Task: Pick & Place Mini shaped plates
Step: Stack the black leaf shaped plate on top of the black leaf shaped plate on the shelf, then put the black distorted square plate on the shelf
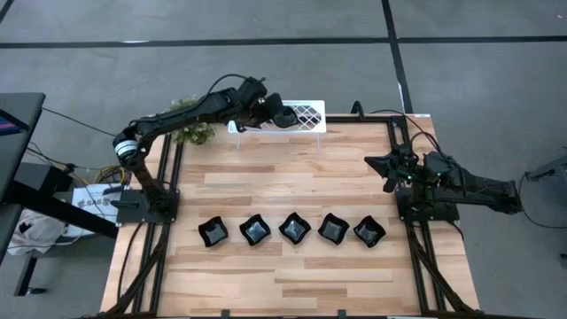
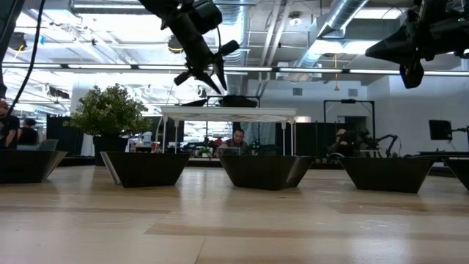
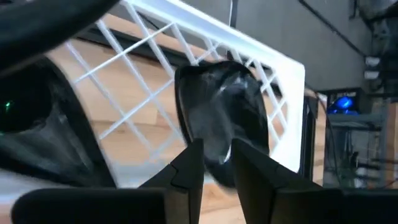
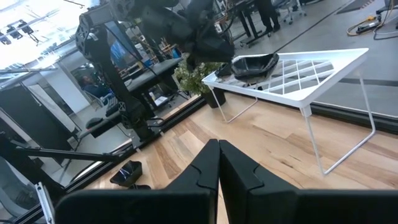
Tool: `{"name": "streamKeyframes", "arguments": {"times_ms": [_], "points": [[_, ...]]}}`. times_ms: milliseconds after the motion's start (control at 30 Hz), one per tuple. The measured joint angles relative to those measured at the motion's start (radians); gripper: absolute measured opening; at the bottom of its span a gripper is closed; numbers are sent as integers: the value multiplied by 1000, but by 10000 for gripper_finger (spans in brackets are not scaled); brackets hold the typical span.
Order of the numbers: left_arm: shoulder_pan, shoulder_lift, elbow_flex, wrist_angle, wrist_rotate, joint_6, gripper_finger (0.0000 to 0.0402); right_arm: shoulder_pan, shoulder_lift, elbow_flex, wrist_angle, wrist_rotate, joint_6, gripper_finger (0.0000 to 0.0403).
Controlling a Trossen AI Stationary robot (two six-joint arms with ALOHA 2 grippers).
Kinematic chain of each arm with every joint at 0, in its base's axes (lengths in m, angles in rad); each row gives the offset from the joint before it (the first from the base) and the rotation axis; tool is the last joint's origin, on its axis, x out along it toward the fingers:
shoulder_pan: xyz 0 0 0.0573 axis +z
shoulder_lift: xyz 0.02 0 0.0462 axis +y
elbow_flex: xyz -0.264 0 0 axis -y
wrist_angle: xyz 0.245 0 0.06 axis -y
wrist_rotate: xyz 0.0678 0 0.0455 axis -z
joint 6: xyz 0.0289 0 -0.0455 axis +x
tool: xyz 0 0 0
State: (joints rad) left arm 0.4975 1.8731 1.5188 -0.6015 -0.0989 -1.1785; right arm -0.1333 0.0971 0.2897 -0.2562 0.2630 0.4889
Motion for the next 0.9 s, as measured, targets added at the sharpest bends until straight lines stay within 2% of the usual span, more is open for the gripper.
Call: {"name": "streamKeyframes", "arguments": {"times_ms": [267, 400, 600, 767, 900], "points": [[17, -47, -6, -36, -36, 55, 81, 0, 0, 0, 3, 0, 0, 1], [0, -87, -6, -58, 10, 102, 81, 0, 0, 0, 2, 0, -1, 1], [-166, -194, -58, -114, 52, 153, 81, 0, 0, 0, 2, 0, -1, 1], [-337, -315, -211, -145, 48, 138, 81, 0, 0, 0, 1, 0, -1, 1], [-457, -430, -354, -144, 53, 27, 81, 0, 0, 0, -2, 0, -1, 1]]}}
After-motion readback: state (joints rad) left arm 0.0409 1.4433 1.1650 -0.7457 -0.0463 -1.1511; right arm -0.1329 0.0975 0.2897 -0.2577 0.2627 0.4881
